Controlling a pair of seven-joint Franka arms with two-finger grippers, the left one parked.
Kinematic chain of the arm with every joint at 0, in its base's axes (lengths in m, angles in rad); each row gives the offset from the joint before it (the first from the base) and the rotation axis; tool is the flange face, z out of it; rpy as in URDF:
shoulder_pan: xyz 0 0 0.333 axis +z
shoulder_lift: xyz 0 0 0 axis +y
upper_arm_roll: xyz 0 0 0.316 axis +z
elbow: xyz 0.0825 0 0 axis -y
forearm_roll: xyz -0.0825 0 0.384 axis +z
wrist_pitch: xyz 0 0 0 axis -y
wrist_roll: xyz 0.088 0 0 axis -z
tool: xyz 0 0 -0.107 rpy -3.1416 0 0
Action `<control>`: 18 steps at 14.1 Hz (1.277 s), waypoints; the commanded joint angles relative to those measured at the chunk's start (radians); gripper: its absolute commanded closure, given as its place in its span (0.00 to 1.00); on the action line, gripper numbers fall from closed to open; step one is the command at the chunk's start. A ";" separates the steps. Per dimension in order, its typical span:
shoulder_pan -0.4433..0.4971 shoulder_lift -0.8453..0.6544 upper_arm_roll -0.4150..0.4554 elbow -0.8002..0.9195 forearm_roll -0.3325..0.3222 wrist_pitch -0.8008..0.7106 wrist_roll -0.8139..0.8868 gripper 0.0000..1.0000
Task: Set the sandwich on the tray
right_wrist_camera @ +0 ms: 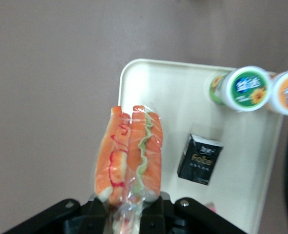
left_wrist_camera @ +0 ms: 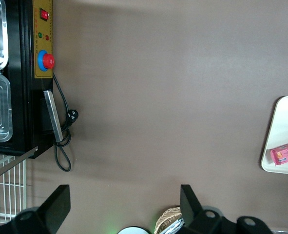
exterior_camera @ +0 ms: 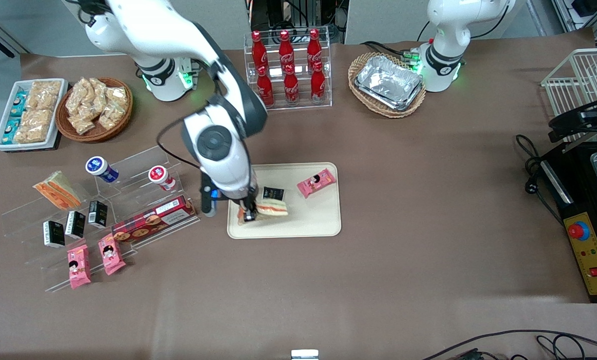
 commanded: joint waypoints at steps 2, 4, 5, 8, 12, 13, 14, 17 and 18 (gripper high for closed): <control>0.049 0.148 -0.016 0.028 0.026 0.127 0.068 1.00; 0.053 0.180 -0.015 0.029 0.026 0.155 0.095 1.00; 0.055 0.190 -0.013 0.029 0.026 0.172 0.117 1.00; 0.058 0.201 -0.015 0.034 0.024 0.187 0.131 1.00; 0.058 0.253 -0.015 0.083 0.021 0.189 0.132 0.70; 0.060 0.257 -0.015 0.087 0.021 0.189 0.132 0.58; 0.058 0.256 -0.015 0.087 0.021 0.189 0.132 0.41; 0.060 0.251 -0.015 0.089 0.021 0.187 0.119 0.00; 0.058 0.247 -0.015 0.089 0.021 0.186 0.117 0.00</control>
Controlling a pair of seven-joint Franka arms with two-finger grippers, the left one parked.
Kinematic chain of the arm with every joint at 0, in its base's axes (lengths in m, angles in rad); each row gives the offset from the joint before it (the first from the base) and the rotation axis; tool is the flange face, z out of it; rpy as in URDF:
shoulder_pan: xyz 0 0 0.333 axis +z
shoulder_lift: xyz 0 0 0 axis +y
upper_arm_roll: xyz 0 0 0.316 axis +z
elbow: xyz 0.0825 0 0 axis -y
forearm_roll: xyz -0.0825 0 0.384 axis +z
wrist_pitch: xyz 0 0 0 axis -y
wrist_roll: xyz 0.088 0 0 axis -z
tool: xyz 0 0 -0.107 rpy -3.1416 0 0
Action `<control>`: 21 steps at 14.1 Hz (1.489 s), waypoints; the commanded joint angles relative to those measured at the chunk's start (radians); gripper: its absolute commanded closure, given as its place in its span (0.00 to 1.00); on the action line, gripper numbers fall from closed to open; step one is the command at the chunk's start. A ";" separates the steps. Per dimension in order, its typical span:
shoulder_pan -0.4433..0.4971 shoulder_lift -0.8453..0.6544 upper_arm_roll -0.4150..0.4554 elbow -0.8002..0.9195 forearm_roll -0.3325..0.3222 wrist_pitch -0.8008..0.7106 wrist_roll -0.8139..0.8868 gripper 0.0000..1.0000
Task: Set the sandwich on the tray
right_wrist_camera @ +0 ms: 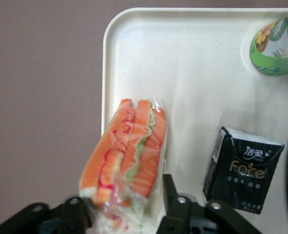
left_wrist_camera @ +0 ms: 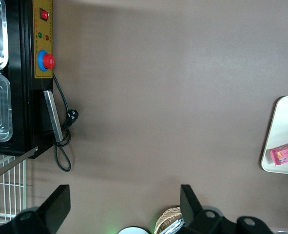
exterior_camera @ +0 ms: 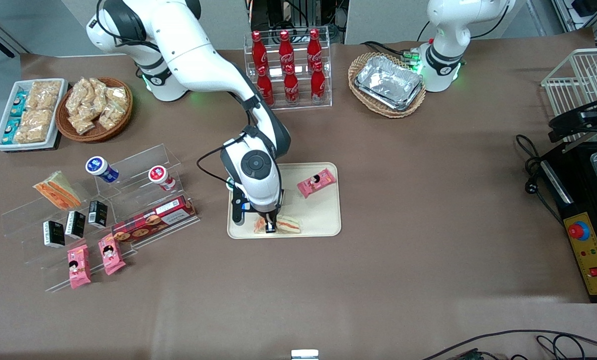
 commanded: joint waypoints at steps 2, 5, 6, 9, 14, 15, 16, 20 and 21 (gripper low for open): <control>0.006 -0.015 -0.016 0.035 0.023 -0.012 -0.017 0.00; -0.007 -0.104 -0.011 0.027 0.026 -0.116 -0.080 0.00; -0.008 -0.130 -0.007 0.027 0.035 -0.170 -0.103 0.00; -0.037 -0.237 -0.011 0.027 0.077 -0.339 -0.242 0.00; -0.183 -0.406 -0.025 0.030 0.061 -0.635 -0.667 0.00; -0.212 -0.441 -0.054 0.030 0.023 -0.679 -0.774 0.00; -0.243 -0.469 -0.071 0.030 0.017 -0.716 -0.880 0.00; -0.341 -0.544 -0.079 0.029 -0.012 -0.750 -1.184 0.00; -0.368 -0.562 -0.080 0.021 -0.034 -0.750 -1.297 0.00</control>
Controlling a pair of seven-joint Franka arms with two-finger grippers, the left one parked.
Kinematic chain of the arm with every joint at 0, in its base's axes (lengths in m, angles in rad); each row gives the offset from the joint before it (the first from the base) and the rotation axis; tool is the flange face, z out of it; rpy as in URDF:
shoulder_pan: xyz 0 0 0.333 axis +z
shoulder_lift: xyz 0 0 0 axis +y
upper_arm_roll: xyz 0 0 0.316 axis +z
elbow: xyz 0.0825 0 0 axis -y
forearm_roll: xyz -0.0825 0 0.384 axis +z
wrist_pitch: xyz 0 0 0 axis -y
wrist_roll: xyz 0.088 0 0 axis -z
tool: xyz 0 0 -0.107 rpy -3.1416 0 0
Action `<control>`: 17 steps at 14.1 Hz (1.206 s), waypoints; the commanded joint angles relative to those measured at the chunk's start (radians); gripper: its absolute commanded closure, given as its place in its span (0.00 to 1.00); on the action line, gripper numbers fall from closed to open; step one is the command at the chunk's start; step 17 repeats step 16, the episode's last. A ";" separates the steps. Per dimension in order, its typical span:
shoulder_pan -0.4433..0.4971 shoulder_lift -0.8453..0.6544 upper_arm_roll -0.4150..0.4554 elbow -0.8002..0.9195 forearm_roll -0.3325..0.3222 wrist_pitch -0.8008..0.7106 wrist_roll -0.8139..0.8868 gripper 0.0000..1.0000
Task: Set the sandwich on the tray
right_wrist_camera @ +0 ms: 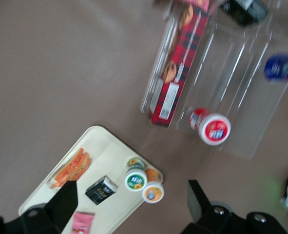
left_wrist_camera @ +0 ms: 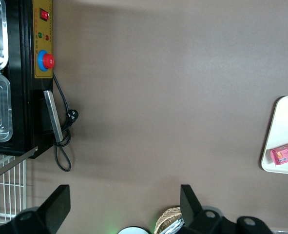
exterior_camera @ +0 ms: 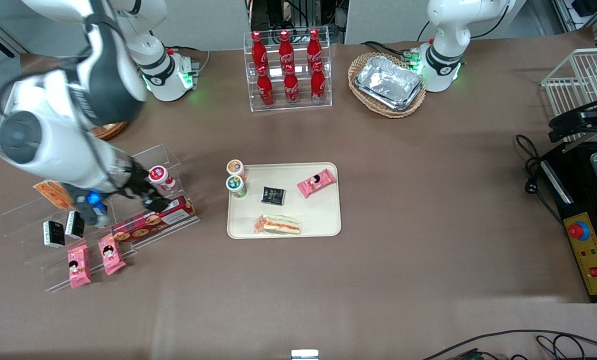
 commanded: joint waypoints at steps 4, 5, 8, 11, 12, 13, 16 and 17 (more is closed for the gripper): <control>-0.192 -0.107 0.001 -0.031 -0.080 -0.011 -0.661 0.00; -0.232 -0.119 -0.001 -0.032 -0.082 -0.007 -0.757 0.00; -0.304 -0.174 0.001 -0.074 -0.111 0.009 -0.949 0.00; -0.350 -0.237 0.036 -0.120 -0.191 0.036 -1.093 0.00; -0.405 -0.240 0.082 -0.120 -0.198 0.035 -1.127 0.00; -0.451 -0.243 0.129 -0.120 -0.200 0.029 -1.140 0.00; -0.481 -0.242 0.139 -0.114 -0.197 0.023 -1.132 0.00; -0.481 -0.242 0.139 -0.114 -0.197 0.023 -1.132 0.00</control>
